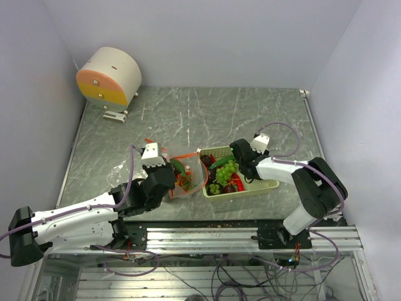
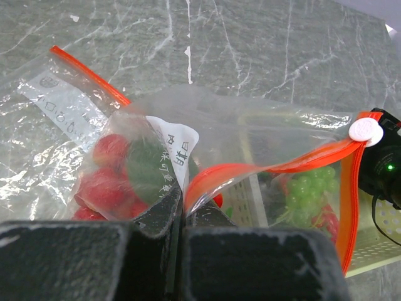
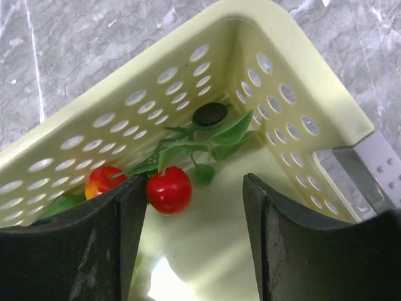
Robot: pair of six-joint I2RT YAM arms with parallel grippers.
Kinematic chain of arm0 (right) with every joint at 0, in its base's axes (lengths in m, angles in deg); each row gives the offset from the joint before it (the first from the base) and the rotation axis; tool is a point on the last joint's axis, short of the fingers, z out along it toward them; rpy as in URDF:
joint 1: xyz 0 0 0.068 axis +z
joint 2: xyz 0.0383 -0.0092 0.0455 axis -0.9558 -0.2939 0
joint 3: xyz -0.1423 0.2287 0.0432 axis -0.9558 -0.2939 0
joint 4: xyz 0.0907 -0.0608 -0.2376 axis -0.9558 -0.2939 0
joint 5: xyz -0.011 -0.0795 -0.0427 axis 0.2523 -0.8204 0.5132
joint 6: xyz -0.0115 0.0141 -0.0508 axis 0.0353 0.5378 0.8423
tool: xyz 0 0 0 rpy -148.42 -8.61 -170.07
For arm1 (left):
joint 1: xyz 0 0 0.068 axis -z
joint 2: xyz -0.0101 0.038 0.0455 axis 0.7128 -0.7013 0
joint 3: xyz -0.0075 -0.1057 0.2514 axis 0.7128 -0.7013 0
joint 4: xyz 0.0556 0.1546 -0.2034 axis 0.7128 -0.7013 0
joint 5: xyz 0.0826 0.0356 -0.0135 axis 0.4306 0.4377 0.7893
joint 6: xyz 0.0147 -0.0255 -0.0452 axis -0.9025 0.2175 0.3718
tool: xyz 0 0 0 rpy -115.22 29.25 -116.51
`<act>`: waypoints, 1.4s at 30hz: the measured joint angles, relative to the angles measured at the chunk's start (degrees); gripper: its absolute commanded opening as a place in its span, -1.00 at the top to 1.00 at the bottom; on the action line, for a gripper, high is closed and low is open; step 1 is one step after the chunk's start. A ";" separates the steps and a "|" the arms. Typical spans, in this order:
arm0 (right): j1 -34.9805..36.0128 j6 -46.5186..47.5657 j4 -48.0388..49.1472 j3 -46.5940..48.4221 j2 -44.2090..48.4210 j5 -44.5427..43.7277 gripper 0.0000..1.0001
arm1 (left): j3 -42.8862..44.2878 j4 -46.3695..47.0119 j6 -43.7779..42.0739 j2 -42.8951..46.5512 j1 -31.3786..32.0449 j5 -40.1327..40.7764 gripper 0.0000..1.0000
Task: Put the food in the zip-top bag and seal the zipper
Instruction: Pick up the fake fruit from the bin, then place the fake fruit in the zipper food storage bag.
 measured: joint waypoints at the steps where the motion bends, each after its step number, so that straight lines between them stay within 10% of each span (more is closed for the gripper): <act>1: -0.22 -0.02 0.63 -0.09 -0.15 -0.04 -0.10 | 0.00 0.28 -0.17 0.00 0.00 -0.09 0.86; 6: -1.11 0.24 2.95 -0.35 -0.20 -0.24 0.98 | -0.11 1.01 -0.85 -0.17 0.00 -0.81 0.86; 16: -1.62 0.04 1.86 -0.61 4.96 2.27 1.00 | -0.11 1.68 -1.77 -0.85 0.00 -1.25 0.86; 25: 5.90 6.14 -2.89 -0.28 30.40 12.26 1.00 | -0.33 1.66 -1.79 -0.52 0.00 -1.25 0.87; 42: 13.20 24.35 3.67 -0.42 45.79 66.49 1.00 | -0.33 1.64 -1.22 -2.99 0.00 -1.27 0.86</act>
